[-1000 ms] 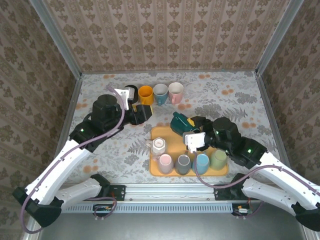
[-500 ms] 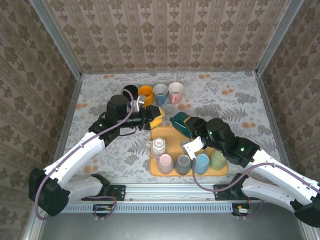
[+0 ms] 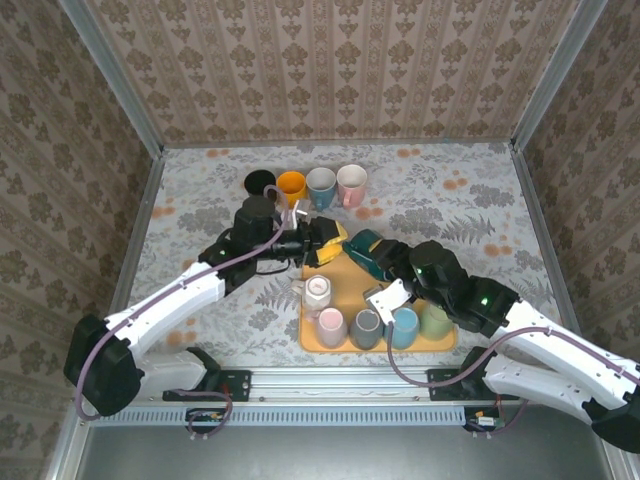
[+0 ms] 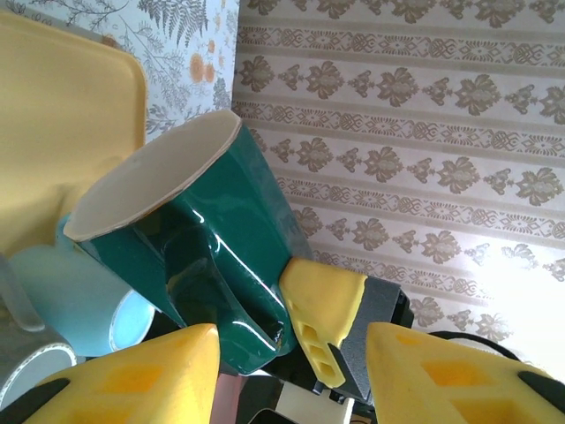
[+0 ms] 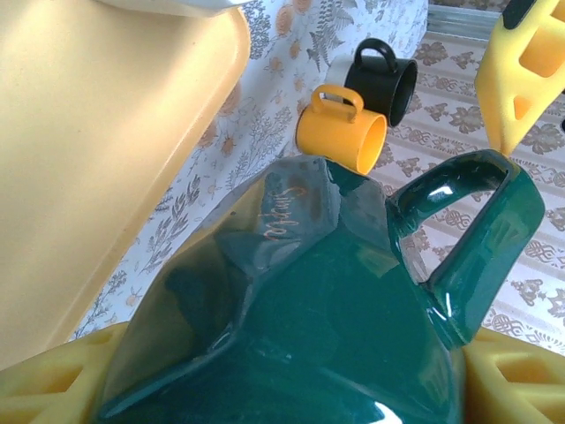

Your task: Turn the mug right side up

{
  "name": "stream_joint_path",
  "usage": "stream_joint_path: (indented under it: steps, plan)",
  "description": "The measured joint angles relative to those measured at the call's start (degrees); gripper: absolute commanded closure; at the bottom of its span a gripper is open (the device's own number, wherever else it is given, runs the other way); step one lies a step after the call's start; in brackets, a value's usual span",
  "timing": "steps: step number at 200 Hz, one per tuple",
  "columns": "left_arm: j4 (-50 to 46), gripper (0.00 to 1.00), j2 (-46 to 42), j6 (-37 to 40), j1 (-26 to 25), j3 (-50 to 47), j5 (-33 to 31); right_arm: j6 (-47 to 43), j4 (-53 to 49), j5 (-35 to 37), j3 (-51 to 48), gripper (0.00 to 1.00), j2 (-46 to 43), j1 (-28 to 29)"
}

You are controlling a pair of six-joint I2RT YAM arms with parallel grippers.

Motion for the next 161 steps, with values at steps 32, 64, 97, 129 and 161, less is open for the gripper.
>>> stream_joint_path:
  steps: [32,64,97,129,161]
  plan:
    - [0.68,0.52,0.00,-0.20,-0.35,-0.98,-0.46,-0.33,-0.87,0.37,0.00,0.60,-0.09,0.11]
    - [1.01,0.51,-0.02,-0.26,-0.42,-1.46,-0.66,-0.33,-0.85,0.63,-0.07,0.60,-0.07,0.04]
    - [-0.07,0.50,-0.07,-0.24,-0.61,-1.90,-0.83,-0.26,1.73,0.83,-0.07,0.60,-0.09,-0.02]
    - [-0.81,0.50,-0.85,-0.24,-0.31,-2.73,-0.83,-0.28,2.14,0.83,-0.07,0.60,-0.07,-0.13]
    - [-1.11,0.50,-1.09,-0.26,-0.26,-2.82,-0.83,-0.26,2.25,0.81,-0.07,0.60,-0.07,-0.17]
